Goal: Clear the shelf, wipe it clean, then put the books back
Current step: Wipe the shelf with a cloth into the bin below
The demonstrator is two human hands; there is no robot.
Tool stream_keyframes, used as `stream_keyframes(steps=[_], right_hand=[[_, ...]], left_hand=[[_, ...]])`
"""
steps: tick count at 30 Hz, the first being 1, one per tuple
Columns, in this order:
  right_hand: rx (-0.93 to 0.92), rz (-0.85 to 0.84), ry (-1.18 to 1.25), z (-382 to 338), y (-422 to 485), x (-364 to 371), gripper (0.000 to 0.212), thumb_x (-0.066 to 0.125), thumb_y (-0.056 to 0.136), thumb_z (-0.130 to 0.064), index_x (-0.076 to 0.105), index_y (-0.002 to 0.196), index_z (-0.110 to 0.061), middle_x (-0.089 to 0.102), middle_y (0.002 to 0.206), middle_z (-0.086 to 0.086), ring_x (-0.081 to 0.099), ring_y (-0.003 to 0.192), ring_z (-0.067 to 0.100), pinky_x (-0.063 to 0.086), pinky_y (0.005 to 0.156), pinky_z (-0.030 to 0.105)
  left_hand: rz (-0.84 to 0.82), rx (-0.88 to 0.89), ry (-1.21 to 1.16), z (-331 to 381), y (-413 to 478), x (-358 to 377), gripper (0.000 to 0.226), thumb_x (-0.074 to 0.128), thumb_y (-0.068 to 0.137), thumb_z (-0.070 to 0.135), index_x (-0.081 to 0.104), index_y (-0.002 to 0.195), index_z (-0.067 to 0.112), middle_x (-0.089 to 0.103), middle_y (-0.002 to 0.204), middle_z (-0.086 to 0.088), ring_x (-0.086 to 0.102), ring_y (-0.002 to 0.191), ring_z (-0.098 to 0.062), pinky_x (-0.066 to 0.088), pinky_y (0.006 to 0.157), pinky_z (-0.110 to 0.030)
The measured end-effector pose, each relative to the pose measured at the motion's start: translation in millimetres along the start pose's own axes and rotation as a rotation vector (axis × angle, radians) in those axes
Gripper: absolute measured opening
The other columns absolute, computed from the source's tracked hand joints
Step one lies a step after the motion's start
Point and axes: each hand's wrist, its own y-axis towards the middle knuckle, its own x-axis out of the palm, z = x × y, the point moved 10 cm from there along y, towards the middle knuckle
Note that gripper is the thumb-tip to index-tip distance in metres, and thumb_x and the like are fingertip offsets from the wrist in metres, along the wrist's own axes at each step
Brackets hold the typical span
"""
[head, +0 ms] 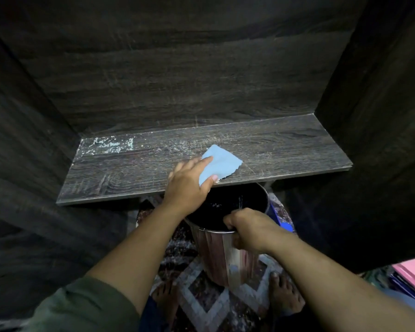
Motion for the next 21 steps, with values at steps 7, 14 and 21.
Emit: stream_keyframes(steps=[7,14,21], right_hand=[[0.015,0.005,0.000,-3,-4,-7,0.036,0.067,0.073,-0.013,0.034,0.061,-0.022,0.050,0.080,-0.001,0.053,0.078,0.025,0.033,0.063,0.026],[0.059,-0.023,0.012,13,-12,-11,0.039,0.072,0.073,-0.015,0.035,0.062,-0.023,0.053,0.081,0.001,0.056,0.078,0.024,0.040,0.062,0.028],[0.071,-0.060,-0.016,20,-17,-12,0.037,0.071,0.075,-0.017,0.036,0.064,-0.024,0.050,0.078,-0.002,0.051,0.076,0.020,0.037,0.062,0.024]], left_hand=[[0.003,0.002,-0.012,0,-3,-4,0.048,0.056,0.093,0.045,0.049,0.139,0.034,0.047,0.145,0.005,0.040,0.128,-0.023,0.028,0.104,-0.039],[-0.222,0.151,-0.240,14,-15,-1,0.038,0.056,0.084,0.040,0.062,0.121,0.037,0.062,0.122,0.015,0.055,0.111,-0.014,0.041,0.099,-0.036],[0.151,0.070,-0.179,-8,-7,-31,0.041,0.051,0.087,0.038,0.061,0.126,0.029,0.062,0.125,0.004,0.056,0.109,-0.024,0.038,0.095,-0.033]])
